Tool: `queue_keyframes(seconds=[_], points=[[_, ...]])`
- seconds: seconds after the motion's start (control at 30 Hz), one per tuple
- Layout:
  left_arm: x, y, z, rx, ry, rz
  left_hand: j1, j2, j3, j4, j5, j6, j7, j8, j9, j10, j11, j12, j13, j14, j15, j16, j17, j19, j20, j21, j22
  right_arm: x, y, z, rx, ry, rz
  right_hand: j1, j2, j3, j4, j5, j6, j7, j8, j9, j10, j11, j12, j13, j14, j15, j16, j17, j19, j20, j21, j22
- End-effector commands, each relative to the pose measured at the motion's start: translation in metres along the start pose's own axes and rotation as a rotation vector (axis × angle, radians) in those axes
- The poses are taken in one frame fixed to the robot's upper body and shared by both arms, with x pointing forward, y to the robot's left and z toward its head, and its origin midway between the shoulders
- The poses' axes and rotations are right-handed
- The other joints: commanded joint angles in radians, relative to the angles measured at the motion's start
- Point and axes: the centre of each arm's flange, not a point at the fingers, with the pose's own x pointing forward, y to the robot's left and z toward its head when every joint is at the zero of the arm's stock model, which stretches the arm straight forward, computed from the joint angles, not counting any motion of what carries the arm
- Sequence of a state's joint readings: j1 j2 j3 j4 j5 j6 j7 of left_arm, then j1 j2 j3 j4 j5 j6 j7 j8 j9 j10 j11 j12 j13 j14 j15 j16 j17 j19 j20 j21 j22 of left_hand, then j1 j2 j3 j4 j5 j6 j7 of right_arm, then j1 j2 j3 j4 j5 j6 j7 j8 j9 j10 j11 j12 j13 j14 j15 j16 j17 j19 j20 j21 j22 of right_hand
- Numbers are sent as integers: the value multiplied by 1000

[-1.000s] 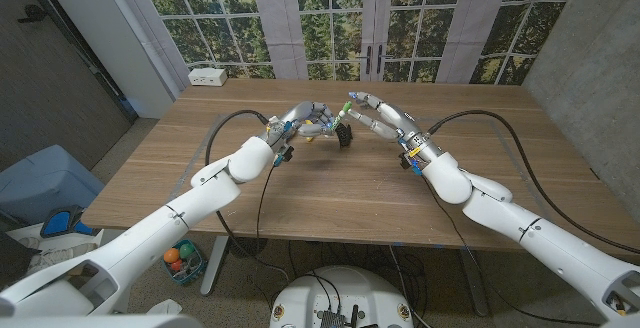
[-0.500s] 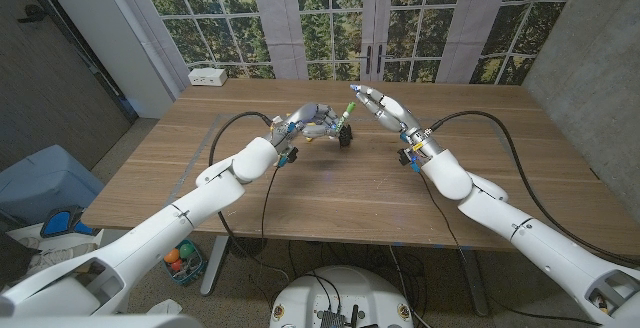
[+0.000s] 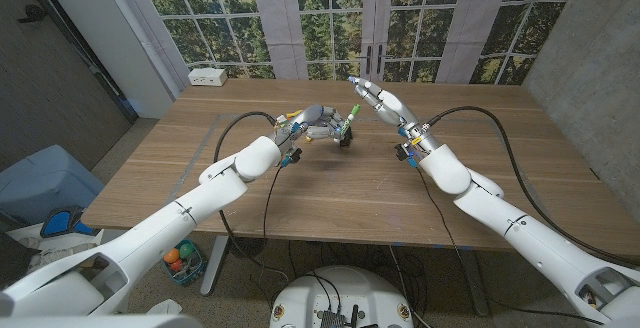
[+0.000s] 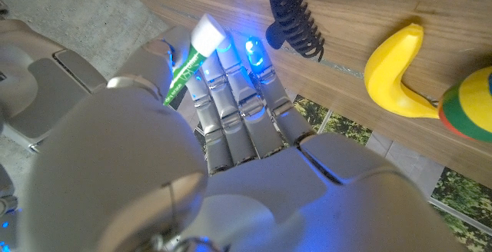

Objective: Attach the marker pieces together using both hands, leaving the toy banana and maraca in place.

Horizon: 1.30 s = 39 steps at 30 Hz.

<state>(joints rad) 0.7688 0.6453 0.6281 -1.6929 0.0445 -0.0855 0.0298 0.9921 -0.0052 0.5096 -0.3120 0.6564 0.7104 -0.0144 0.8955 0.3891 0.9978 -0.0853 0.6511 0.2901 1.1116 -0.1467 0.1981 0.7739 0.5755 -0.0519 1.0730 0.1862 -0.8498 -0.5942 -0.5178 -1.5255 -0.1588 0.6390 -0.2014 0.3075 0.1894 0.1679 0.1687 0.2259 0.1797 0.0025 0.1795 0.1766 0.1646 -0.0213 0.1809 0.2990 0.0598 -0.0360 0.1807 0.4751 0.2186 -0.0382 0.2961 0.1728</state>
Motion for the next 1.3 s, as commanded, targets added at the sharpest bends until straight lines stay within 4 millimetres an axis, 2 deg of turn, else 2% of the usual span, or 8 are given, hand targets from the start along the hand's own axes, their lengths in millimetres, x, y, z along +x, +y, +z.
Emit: queue_keyframes(seconds=[0.03,0.27,0.77,1.07,1.3], points=[[7,-4,4,-18,-16,-51,7,10,193,185,4,7,5,5,207,131,-122,8,649,65,-87,7,0,0,-65,10,3,19,6,12,-65,-9,22,-29,6,9,9,6,-20,1,-4,3,-20,1,-4,-10,-21,-52,-3,-9,-15,-49,-12,3],[10,-7,5,-27,-25,-78,8,10,195,184,5,9,3,3,198,132,-122,8,648,66,-87,7,0,1,-66,14,3,27,9,16,-107,-25,24,-40,7,13,12,9,-21,4,-1,3,-21,6,-1,-15,-24,-50,-1,-14,-16,-51,-15,3],[15,-13,12,-38,-52,-142,9,9,200,182,8,12,3,1,183,135,-122,8,646,68,-87,7,1,2,-67,19,2,37,15,9,-129,-22,50,-69,1,17,14,12,-11,14,6,4,-9,9,7,-27,-23,-48,5,-26,-13,-46,-21,3],[18,-13,14,-53,-60,-137,9,8,203,182,10,11,4,1,177,133,-122,6,642,68,-88,7,2,2,-68,22,2,35,19,5,-127,-9,72,-81,2,21,15,14,-9,13,7,4,-5,6,10,-33,-21,-47,7,-32,-8,-44,-22,3],[17,-10,13,-61,-54,-98,8,8,204,182,12,11,3,3,175,136,-122,9,645,68,-88,7,3,1,-69,25,2,29,19,10,-132,-17,84,-90,3,25,15,16,-4,15,9,4,-3,7,11,-37,-17,-42,10,-37,-3,-41,-23,3]])
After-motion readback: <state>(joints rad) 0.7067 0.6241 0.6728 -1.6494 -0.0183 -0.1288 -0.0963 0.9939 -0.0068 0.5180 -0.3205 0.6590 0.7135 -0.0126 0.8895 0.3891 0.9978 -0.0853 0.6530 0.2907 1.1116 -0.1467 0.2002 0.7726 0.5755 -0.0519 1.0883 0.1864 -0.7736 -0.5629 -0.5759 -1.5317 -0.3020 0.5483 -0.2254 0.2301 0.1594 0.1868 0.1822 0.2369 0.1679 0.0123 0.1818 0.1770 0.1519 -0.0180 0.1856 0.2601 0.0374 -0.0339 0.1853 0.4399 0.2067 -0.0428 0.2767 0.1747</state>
